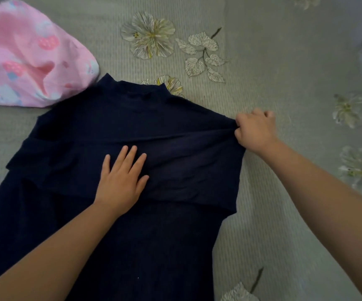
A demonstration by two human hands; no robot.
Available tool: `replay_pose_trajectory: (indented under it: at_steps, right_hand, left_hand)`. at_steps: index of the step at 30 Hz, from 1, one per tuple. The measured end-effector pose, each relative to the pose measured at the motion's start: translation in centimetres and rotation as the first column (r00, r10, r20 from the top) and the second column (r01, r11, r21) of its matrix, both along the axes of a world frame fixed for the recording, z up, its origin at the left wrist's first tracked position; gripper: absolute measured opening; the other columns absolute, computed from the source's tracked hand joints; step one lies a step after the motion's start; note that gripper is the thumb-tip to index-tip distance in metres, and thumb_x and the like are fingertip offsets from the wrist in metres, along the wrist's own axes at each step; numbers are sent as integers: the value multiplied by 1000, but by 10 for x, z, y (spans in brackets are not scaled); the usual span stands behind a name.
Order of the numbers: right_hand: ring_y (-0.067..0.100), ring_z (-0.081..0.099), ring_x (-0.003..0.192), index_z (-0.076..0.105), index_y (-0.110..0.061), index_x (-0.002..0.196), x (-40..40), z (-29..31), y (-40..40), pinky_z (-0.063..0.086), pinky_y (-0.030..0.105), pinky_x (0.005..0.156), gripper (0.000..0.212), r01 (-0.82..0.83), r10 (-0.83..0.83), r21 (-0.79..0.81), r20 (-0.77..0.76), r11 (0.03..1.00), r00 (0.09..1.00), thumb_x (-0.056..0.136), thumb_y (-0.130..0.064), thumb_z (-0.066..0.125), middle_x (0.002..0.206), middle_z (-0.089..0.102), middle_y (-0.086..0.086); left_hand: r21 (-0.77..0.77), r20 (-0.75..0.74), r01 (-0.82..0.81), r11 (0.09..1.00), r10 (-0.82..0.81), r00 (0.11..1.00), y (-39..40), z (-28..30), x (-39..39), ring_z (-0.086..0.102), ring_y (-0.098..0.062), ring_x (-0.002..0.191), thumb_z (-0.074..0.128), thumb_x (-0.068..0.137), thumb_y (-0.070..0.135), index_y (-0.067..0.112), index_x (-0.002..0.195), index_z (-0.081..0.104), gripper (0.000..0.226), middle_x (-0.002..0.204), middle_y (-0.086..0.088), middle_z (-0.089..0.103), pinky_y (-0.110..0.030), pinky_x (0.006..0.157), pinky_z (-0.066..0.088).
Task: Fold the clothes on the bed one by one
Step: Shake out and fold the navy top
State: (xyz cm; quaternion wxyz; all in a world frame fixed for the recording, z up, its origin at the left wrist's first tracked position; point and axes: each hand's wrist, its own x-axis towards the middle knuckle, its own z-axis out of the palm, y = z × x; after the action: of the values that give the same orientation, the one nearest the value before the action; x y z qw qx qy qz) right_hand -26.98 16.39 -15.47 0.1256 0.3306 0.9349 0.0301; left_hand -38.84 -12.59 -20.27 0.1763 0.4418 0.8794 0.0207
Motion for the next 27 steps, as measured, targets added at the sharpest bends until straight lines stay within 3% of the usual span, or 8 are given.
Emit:
replay_pose_trajectory:
  at_steps: [3, 6, 9, 12, 20, 23, 25, 27]
  right_hand:
    - [29, 45, 103, 52, -7, 97, 9, -14, 2, 24, 36, 84, 16, 20, -21, 17, 58, 1000, 998, 85, -7, 42, 104, 60, 14]
    - [36, 46, 103, 53, 2, 110, 17, -26, -19, 30, 43, 87, 29, 113, -109, 24, -115, 993, 987, 83, 2, 44, 111, 54, 23]
    - [47, 53, 105, 57, 7, 113, 19, -29, -69, 38, 59, 90, 36, 41, -34, 14, -326, 999, 945, 78, 2, 52, 116, 56, 30]
    - [46, 50, 116, 58, 0, 118, 13, -31, -125, 29, 65, 93, 46, -157, 128, -58, -347, 986, 929, 83, -26, 42, 126, 54, 26]
    - [40, 34, 132, 47, -12, 132, 14, -39, -167, 19, 62, 104, 56, -259, 226, -261, -151, 930, 962, 88, -41, 29, 143, 38, 17]
    - [37, 19, 138, 37, -9, 138, 11, -34, -185, 8, 60, 108, 48, -176, 143, -250, -145, 952, 979, 94, -24, 45, 149, 25, 18]
    - [41, 23, 136, 41, -1, 134, 6, -27, -209, 13, 62, 106, 50, -190, 146, -233, -191, 954, 971, 87, -6, 55, 145, 30, 24]
    - [46, 34, 129, 51, 4, 125, 3, -21, -237, 23, 64, 101, 49, -274, 214, -234, -252, 933, 944, 77, 2, 64, 137, 41, 29]
  left_hand:
    - [-14, -4, -13, 1000, 13, 1000, 12, -6, 6, -12, -16, 141, 22, 94, 48, 25, 146, 4, 60, 155, 0, -5, -42, 111, -13]
    - [1, 25, -24, 1000, 24, 999, 17, -8, 6, -17, -14, 140, 21, 94, 49, 27, 146, 0, 60, 155, 2, -10, -39, 109, -18]
    - [163, 93, -68, 984, 53, 994, 7, 1, -3, -9, -11, 138, 33, 97, 35, 17, 145, 17, 54, 155, -4, 8, -34, 109, -13]
    - [300, -29, -204, 932, 222, 975, -15, 12, -26, 18, -28, 139, 47, 93, 15, 3, 137, 38, 46, 146, -15, 32, -45, 111, 6]
    - [-34, -21, -335, 942, 335, 942, -136, 20, 7, -10, -17, 138, 52, 86, 45, 4, 144, 17, 79, 153, -13, 10, -41, 112, -5]
    - [-102, 4, -456, 884, 459, 888, -169, 25, 32, 14, -32, 140, 63, 81, 38, 0, 136, 35, 73, 148, -20, 25, -45, 112, 11]
    - [35, -35, -470, 882, 471, 882, -185, 29, 40, 54, -41, 107, 74, 73, 16, -3, 102, 62, 37, 114, -25, 58, -48, 87, 45]
    - [129, 1, -556, 821, 560, 828, -197, 38, 36, 56, -31, 69, 66, 80, 8, 1, 77, 58, 11, 75, -12, 59, -34, 55, 42]
